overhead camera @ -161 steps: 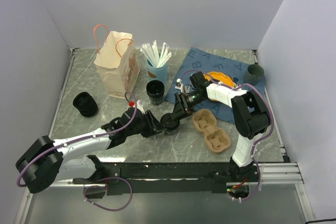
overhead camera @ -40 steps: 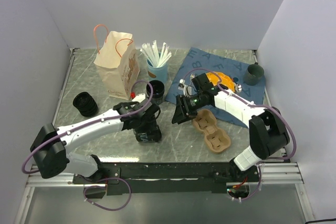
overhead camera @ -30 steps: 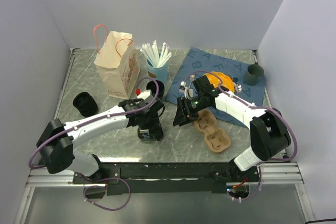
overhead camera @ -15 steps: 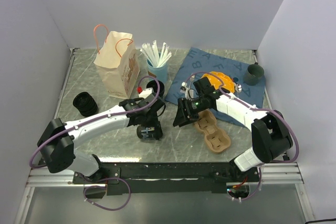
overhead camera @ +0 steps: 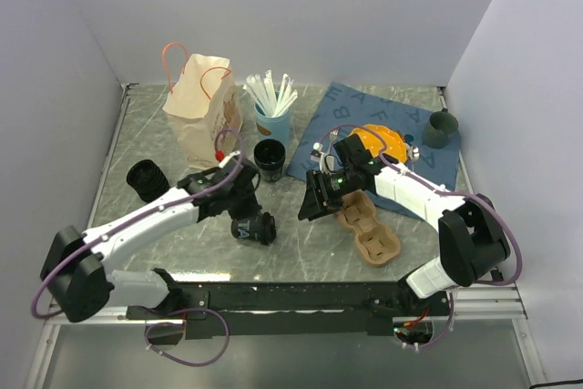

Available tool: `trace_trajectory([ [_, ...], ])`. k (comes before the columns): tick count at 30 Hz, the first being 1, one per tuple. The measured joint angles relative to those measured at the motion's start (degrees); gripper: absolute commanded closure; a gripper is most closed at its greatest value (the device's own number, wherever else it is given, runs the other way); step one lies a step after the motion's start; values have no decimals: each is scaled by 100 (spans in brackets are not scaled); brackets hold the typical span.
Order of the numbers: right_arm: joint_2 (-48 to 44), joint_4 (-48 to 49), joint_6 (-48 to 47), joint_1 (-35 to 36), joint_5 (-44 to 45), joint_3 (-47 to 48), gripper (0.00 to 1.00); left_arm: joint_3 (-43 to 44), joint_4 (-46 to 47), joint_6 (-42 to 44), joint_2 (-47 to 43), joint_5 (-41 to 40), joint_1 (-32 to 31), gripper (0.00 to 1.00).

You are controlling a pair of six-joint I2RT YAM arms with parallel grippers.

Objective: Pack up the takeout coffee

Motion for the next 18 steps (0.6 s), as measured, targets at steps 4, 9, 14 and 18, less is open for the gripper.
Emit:
trace_trajectory([
  [4,-236,46,70,13,72,-52,46,-39,197,-39,-525,369,278,99],
  [9,-562,103,243,83,280,-85,47,-109,376,-109,-988,597,391,62],
  [14,-706,175,387,120,424,-157,47,118,20,262,-612,535,385,41],
  [18,-706,166,413,120,542,-157,47,566,-291,636,15,337,245,41],
])
